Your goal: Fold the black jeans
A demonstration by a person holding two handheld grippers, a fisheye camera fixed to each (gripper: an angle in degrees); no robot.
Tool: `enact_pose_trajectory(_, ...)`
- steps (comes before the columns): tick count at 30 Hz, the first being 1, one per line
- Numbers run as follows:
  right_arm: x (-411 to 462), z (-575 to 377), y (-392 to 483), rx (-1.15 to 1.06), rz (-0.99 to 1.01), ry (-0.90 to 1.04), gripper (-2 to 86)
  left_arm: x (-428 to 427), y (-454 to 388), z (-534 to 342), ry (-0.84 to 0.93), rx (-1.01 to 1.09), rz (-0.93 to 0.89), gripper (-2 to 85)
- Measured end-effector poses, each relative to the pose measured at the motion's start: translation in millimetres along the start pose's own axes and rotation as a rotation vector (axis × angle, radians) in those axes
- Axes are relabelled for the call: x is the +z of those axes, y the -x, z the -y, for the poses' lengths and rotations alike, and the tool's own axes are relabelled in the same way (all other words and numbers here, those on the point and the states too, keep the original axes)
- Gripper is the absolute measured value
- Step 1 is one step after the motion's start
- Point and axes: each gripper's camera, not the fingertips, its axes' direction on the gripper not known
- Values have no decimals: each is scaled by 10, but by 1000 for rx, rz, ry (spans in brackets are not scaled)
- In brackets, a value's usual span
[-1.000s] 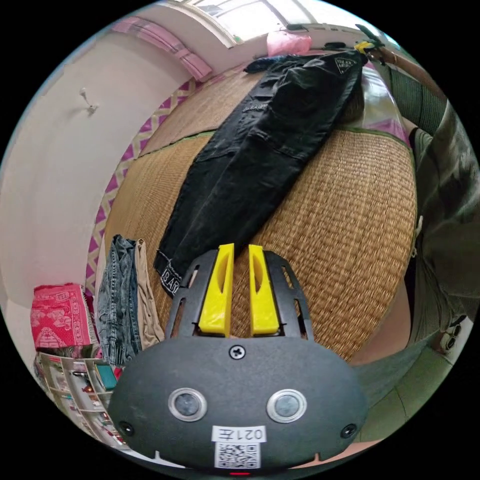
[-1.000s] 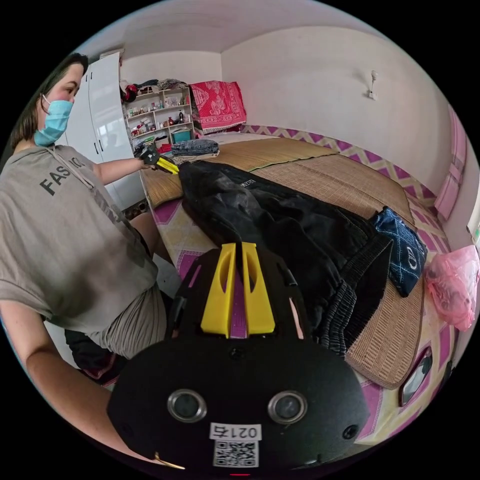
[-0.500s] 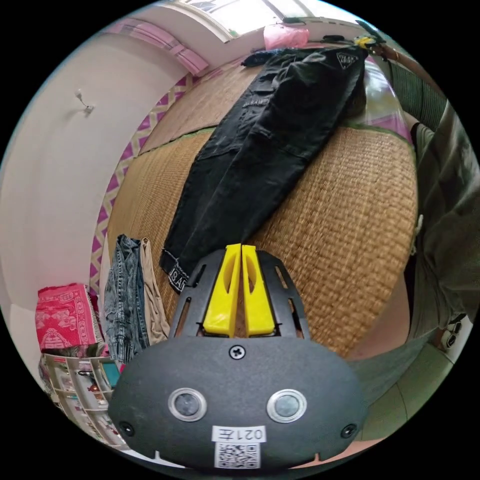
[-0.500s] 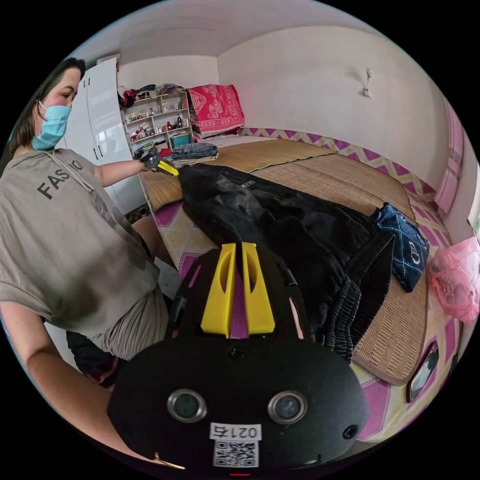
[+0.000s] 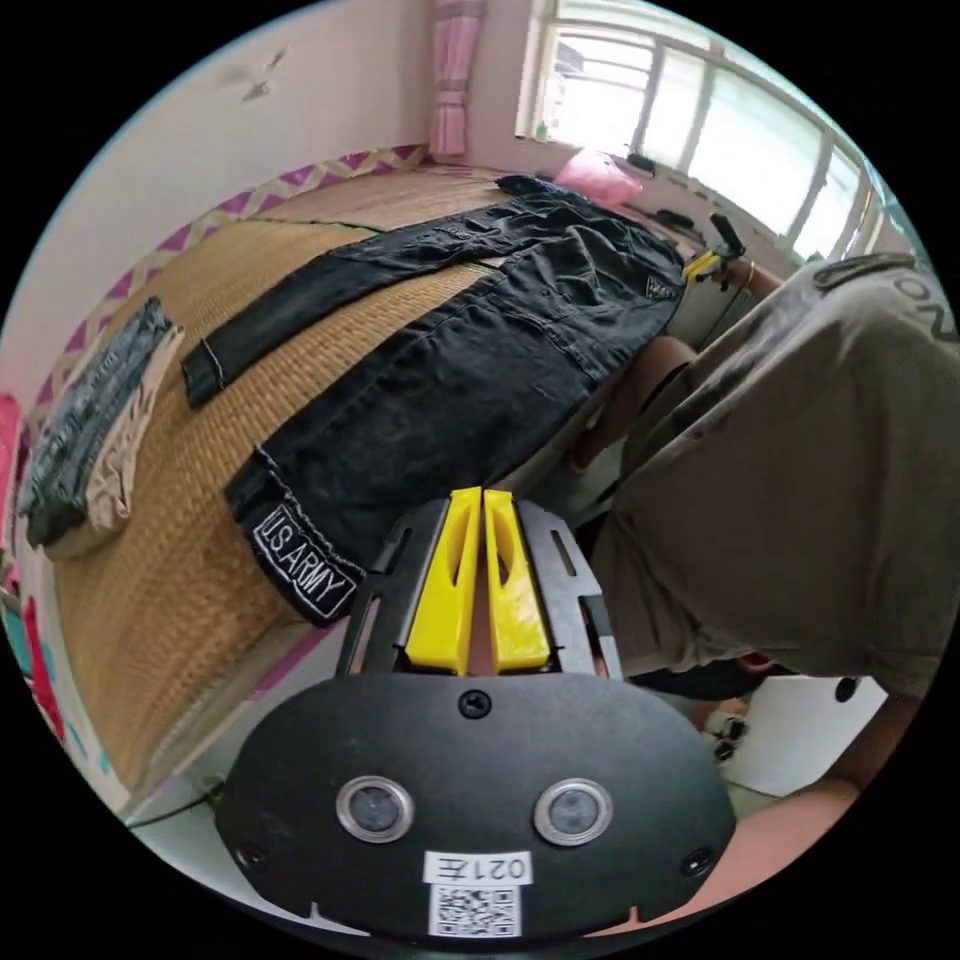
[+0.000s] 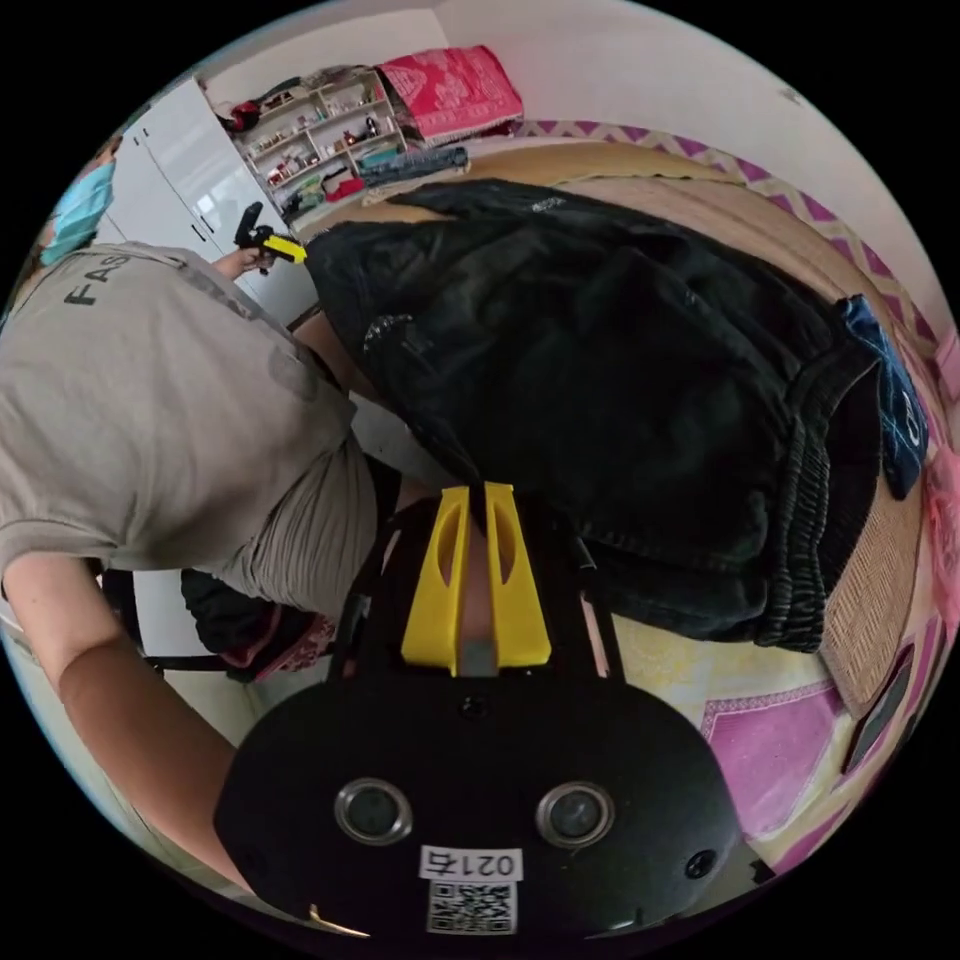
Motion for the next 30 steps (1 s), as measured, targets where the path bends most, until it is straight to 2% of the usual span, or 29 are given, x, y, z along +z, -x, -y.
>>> enact_pose_trajectory(3,-149,35,52,16,7,-30,24,-102,164,-209,-39,-55,-92,-10)
enact_pose_trajectory(6,-458,39,157,-25,77,-94,13,-366,353,-413,-130,-114,-101,-10)
enact_pose_trajectory(9,-908,-12,134,-29,96,-355,17,-635,606,-543,-268,-198,-80,-10)
enact_pose_trajectory(12,-1109,70,-24,104,-66,-517,72,-723,789,-423,-326,-242,-4,-9)
enact_pose_trajectory(15,-1028,311,-313,287,-229,-494,82,-640,967,-117,-341,-286,87,-8)
enact_pose_trajectory(19,-843,816,-701,415,-297,-448,69,-407,1308,317,-373,-371,112,-5)
enact_pose_trajectory(22,-735,1359,-905,406,-334,-415,59,-94,1629,785,-315,-376,137,6)
enact_pose_trajectory(24,-634,1727,-1041,369,-326,-381,59,199,1846,1213,-212,-340,186,29)
enact_pose_trajectory(30,-50,2983,-1512,246,-331,-170,64,669,2242,2047,-113,-272,304,59)
